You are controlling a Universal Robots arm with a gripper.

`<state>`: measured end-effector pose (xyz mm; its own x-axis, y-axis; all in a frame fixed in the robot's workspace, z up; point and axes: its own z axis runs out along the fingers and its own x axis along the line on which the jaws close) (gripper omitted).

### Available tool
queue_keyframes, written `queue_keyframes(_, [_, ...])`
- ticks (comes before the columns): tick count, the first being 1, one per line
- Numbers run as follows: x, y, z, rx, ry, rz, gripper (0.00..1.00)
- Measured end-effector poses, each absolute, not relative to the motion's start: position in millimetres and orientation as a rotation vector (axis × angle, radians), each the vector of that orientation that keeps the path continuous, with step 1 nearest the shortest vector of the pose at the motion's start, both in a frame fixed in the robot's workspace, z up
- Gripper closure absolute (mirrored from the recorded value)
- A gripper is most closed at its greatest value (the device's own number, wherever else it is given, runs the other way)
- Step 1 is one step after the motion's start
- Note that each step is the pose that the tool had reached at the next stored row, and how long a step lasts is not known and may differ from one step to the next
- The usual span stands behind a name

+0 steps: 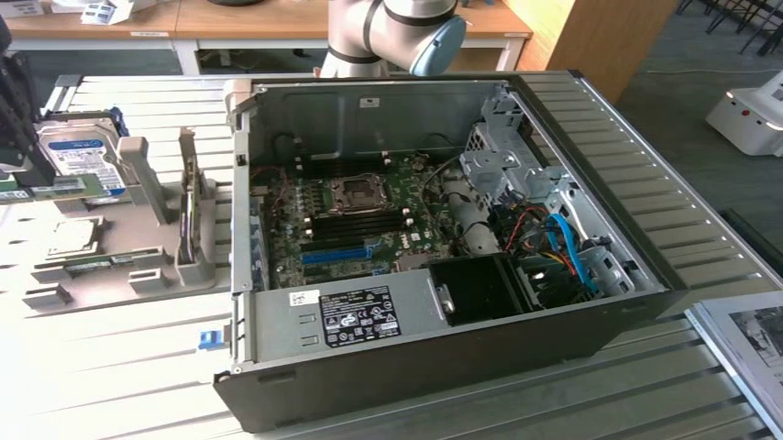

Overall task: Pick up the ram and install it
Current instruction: 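Pick up the ram and move it above insertion slot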

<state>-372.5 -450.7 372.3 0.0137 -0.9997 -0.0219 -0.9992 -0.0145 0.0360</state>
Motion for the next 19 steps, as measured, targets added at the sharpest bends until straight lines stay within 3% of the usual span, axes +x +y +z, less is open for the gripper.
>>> queue_keyframes(19, [-373,-451,400,2.229,-2.198,-0.064,0.89])
